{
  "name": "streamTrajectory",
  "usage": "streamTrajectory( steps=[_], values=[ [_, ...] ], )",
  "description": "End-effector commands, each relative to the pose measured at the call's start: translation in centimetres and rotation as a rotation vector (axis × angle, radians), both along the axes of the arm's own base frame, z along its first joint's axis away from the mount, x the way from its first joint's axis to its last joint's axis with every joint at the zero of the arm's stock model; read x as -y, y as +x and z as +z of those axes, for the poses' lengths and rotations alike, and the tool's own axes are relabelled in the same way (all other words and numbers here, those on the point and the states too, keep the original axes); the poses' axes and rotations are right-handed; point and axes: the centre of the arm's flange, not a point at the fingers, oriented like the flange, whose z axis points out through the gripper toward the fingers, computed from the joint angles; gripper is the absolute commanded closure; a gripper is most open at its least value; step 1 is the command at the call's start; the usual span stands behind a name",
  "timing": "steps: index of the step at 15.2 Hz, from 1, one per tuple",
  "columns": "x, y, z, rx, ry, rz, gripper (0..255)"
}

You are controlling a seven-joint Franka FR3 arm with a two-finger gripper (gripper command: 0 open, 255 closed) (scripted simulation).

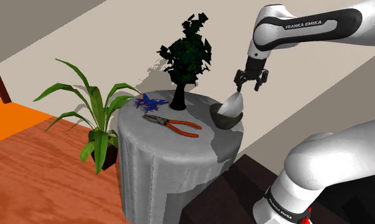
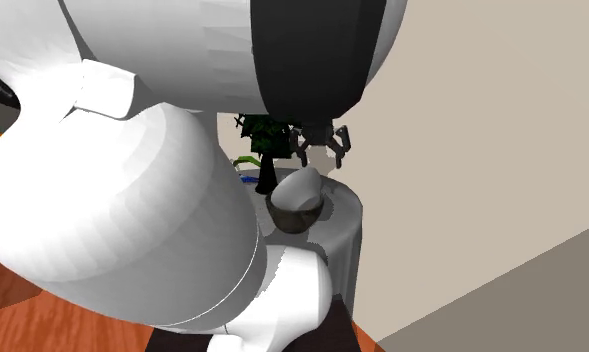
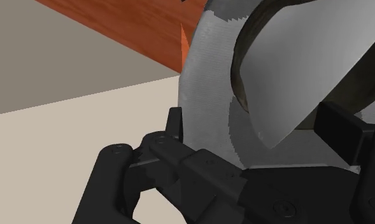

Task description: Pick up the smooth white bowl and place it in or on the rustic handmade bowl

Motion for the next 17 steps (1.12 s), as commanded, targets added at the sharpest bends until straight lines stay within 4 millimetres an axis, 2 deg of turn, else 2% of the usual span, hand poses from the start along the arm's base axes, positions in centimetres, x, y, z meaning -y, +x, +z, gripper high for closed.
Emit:
streamTrajectory(
  steps=[1, 8, 9, 10, 11, 14, 15, 16, 17],
  values=[
    [-0.5, -0.3, -4.5, -0.081, 0.026, 0.008, 0],
    [-0.5, -0.3, -4.5, -0.081, 0.026, 0.008, 0],
    [-0.5, -0.4, -4.7, -0.081, 0.027, 0.008, 255],
    [-1.3, -1.8, -5.0, -0.081, 0.025, 0.009, 255],
    [-2.6, -1.3, -4.8, -0.083, 0.022, 0.008, 255],
    [-2.3, 1.1, -5.4, -0.081, 0.023, 0.007, 255],
    [-2.4, -0.2, -5.1, -0.080, 0.024, 0.007, 255],
    [-2.9, -0.9, -6.3, -0.081, 0.023, 0.006, 255],
    [-3.6, -0.8, -6.7, -0.081, 0.021, 0.005, 255]
  ],
)
